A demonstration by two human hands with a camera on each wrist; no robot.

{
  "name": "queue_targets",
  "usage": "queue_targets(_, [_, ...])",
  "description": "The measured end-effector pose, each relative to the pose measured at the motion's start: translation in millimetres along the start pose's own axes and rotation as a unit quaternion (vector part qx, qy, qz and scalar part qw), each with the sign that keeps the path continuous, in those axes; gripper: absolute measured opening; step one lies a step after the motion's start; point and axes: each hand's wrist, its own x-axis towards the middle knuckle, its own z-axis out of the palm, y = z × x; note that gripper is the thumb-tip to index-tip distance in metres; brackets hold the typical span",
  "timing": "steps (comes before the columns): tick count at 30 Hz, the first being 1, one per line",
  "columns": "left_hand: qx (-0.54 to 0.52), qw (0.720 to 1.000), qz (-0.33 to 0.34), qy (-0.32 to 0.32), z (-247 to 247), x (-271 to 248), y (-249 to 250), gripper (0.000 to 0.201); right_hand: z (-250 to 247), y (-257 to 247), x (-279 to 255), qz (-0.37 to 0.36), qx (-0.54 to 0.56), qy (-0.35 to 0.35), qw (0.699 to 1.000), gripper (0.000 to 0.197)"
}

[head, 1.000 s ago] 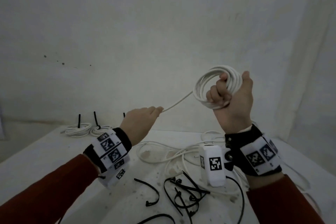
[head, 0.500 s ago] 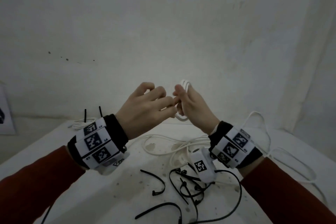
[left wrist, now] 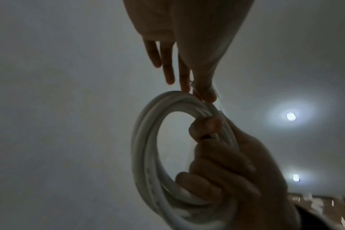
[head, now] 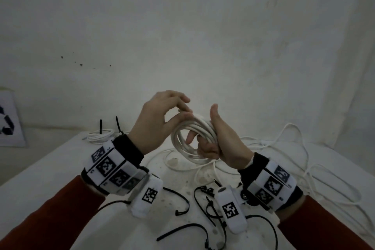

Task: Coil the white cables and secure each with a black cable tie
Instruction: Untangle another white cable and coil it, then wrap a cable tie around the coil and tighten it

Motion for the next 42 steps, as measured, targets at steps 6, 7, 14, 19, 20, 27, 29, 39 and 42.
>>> queue_targets(6, [-0.249, 0.942, -0.224, -0.03, 29.7, -22.2, 0.5, 0.019, 1.0, 2.8, 0.9, -0.032, -0.119, 0.216, 0.969, 0.083])
queue_targets(7, [-0.262, 0.936, -0.235, -0.025, 33.7, -24.4, 0.0, 0.018, 1.6, 5.6, 1.5, -0.038, -0.122, 0.242, 0.962, 0.078])
queue_targets(14, [-0.379, 0.865, -0.318, -0.083, 50.2, -38.1, 1.0, 0.007, 1.9, 31.2, 8.8, -0.038, -0.1, 0.347, 0.932, 0.038])
queue_targets(19, [-0.413, 0.826, -0.376, -0.079, 60.1, -54.4, 1.9, 0.016, 5.5, 53.0, 9.3, 0.017, -0.095, 0.367, 0.925, 0.035])
queue_targets(20, [-0.407, 0.825, -0.387, -0.062, 63.4, -58.6, 2.3, 0.019, 8.0, 57.4, 9.7, 0.031, -0.091, 0.37, 0.924, 0.034])
queue_targets(27, [-0.276, 0.865, -0.418, -0.031, 75.8, -90.0, -6.1, 0.016, 24.7, 88.9, 14.1, 0.106, -0.045, 0.349, 0.93, 0.031])
queue_targets(29, [-0.249, 0.863, -0.438, -0.032, 74.3, -94.3, -13.7, 0.017, 27.4, 97.6, 18.3, 0.134, -0.052, 0.299, 0.943, 0.036])
queue_targets(39, [-0.079, 0.898, -0.432, -0.01, 27.4, -107.0, -73.2, 0.016, 31.9, 106.6, -2.3, 0.194, -0.573, -0.185, 0.774, 0.023])
queue_targets(42, [-0.062, 0.9, -0.431, -0.004, 24.9, -105.2, -77.1, 0.015, 41.9, 109.2, 2.3, 0.179, -0.625, -0.262, 0.713, 0.029])
